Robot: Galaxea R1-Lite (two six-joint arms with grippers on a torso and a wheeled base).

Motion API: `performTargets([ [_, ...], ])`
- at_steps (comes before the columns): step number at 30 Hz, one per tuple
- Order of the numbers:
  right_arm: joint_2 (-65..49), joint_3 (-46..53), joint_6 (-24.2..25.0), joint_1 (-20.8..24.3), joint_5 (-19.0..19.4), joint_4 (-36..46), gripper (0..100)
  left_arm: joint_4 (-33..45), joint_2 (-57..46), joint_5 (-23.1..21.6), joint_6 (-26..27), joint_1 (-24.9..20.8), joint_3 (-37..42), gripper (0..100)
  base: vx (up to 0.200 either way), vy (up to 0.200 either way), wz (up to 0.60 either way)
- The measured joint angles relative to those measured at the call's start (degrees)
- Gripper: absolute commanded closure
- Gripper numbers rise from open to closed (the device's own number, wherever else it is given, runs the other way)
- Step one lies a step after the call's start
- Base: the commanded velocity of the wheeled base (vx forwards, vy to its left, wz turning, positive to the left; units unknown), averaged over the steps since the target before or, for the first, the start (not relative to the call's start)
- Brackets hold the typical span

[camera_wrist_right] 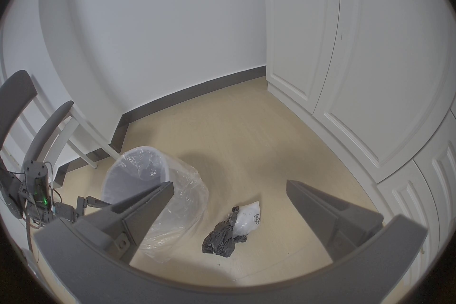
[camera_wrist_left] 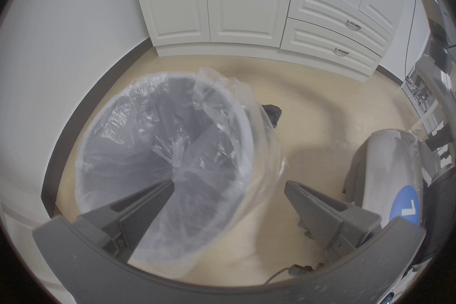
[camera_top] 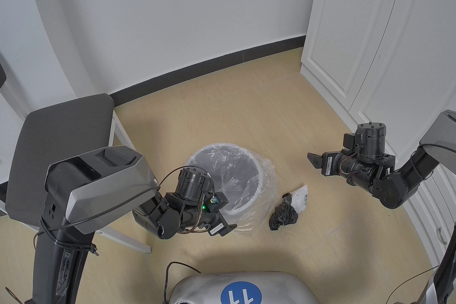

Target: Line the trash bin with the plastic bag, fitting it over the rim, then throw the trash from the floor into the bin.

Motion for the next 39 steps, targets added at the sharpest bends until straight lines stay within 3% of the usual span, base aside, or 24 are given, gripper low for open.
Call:
performTargets([
  [11,0.05,0.00,-0.07,-0.04,-0.02,-0.02,0,4.10,0.15,-0.91,-0.48,2.18,-5.10,0,0.000,0.000,0.00],
  [17,0.05,0.33,-1.15,-0.30,0.05,-0.05,0,10.75,0.11,-8.16,-1.10,2.36,-5.38,0,0.000,0.000,0.00],
  [24,0.00,0.63,-1.50,-0.59,0.30,-0.02,0,10.89,-0.74,-13.89,-0.80,2.26,-3.41,0,0.000,0.000,0.00],
  [39,-0.17,0.93,-1.58,-0.54,0.33,0.00,0,6.23,-3.11,-14.30,-1.02,0.09,1.57,0,0.000,0.000,0.00],
])
